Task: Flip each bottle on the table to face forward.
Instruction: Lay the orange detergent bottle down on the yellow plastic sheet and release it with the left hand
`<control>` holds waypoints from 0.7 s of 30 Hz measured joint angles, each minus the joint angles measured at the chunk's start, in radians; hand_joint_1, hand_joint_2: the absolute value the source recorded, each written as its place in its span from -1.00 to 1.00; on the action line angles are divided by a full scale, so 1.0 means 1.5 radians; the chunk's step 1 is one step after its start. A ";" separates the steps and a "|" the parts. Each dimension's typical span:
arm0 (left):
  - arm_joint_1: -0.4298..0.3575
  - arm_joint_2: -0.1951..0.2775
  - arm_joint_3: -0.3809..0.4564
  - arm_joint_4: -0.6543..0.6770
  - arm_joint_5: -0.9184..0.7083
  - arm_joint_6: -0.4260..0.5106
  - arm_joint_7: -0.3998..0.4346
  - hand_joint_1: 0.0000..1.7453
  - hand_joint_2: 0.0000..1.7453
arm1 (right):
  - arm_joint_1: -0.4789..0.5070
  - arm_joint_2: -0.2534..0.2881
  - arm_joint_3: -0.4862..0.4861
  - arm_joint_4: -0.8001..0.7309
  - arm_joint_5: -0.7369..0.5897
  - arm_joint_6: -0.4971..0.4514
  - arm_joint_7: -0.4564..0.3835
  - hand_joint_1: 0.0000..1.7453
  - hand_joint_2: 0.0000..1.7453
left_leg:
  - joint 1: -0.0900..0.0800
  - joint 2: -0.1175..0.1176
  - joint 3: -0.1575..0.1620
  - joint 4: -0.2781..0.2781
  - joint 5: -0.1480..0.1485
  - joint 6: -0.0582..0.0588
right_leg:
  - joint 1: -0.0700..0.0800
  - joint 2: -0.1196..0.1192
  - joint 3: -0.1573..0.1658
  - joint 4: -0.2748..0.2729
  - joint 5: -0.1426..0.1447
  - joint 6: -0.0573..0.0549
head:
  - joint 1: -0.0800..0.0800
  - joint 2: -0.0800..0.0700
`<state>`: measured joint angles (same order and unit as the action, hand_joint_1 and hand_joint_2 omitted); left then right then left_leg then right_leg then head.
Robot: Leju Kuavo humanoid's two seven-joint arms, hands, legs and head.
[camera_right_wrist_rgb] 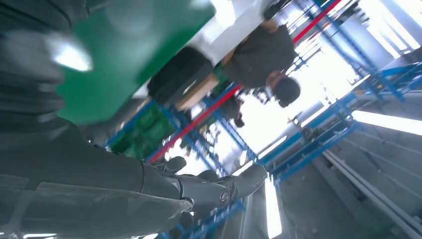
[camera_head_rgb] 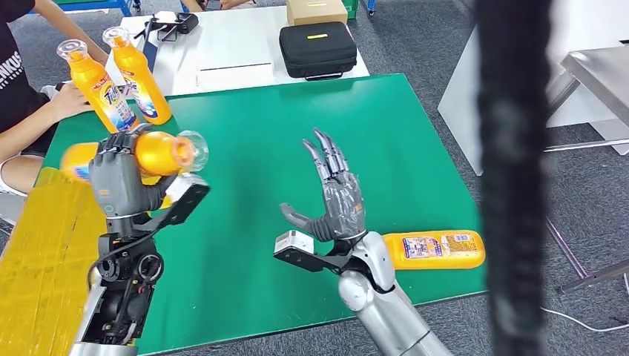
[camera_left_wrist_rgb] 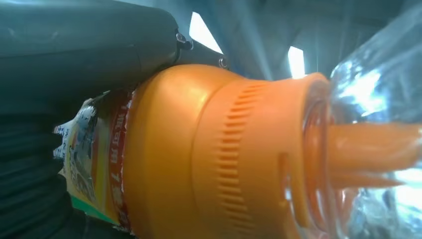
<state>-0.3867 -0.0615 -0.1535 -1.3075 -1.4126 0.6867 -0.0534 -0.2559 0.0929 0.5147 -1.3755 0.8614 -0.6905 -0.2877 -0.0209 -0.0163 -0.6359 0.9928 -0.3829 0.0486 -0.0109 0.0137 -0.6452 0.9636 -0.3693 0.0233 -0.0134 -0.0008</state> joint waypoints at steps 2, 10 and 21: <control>-0.029 0.042 -0.040 0.041 -0.132 -0.032 0.184 1.00 1.00 | 0.012 -0.009 -0.009 -0.026 0.036 -0.001 0.022 -1.00 1.00 | 0.000 0.001 0.000 0.000 0.000 0.000 | 0.000 0.000 0.000 0.000 0.000 0.000 | 0.000 0.000; -0.142 0.124 -0.197 0.298 -0.107 -0.166 0.332 0.12 1.00 | 0.067 -0.048 -0.044 -0.108 0.108 0.050 0.092 -1.00 1.00 | 0.001 0.001 0.000 0.000 0.001 -0.001 | 0.000 0.001 0.000 0.000 0.001 0.000 | 0.000 0.000; -0.173 0.126 -0.181 0.470 -0.105 -0.220 0.359 -1.00 -1.00 | 0.100 -0.079 -0.066 -0.170 0.160 0.186 0.157 -1.00 -1.00 | 0.000 0.001 -0.001 0.000 0.000 -0.001 | 0.000 0.002 -0.001 0.000 0.000 0.000 | 0.000 0.000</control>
<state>-0.6463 0.1267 -0.4248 -0.6032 -1.5705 0.3562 0.4854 -0.1061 -0.0257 0.4155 -1.6299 1.1012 -0.4120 -0.0518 -0.0204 -0.0145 -0.6370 0.9926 -0.3823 0.0465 -0.0107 0.0163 -0.6465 0.9638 -0.3689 0.0228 -0.0138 -0.0008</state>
